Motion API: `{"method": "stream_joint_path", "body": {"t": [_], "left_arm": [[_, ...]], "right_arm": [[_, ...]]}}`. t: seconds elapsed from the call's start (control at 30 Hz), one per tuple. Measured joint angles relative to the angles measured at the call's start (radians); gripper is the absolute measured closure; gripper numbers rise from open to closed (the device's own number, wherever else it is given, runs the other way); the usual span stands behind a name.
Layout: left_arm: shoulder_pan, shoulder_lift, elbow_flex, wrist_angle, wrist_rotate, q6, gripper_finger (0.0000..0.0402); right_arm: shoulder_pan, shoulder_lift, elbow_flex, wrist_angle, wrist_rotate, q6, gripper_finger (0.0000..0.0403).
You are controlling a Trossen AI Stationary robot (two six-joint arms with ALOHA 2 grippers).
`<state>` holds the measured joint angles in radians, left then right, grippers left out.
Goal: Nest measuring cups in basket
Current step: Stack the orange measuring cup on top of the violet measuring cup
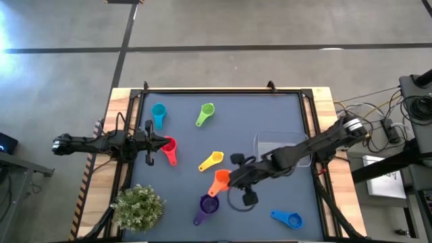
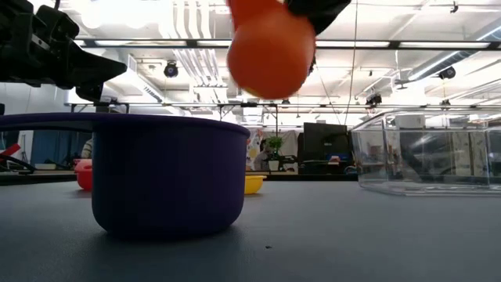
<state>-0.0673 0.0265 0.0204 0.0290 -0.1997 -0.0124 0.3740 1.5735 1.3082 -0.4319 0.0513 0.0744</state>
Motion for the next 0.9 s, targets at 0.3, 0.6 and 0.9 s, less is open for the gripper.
{"method": "stream_joint_path", "body": {"t": [0.3, 0.6, 0.9], "left_arm": [[0.000, 0.000, 0.000, 0.000, 0.000, 0.000, 0.0402], [0.000, 0.001, 0.000, 0.000, 0.000, 0.000, 0.0402], [0.000, 0.000, 0.000, 0.001, 0.000, 0.000, 0.0402]], "right_arm": [[0.058, 0.130, 0.115, -0.004, -0.008, -0.008, 0.0394], [0.073, 0.235, 0.171, 0.071, -0.007, -0.024, 0.0394], [0.080, 0.276, 0.195, 0.120, 0.000, -0.034, 0.0394]]}}
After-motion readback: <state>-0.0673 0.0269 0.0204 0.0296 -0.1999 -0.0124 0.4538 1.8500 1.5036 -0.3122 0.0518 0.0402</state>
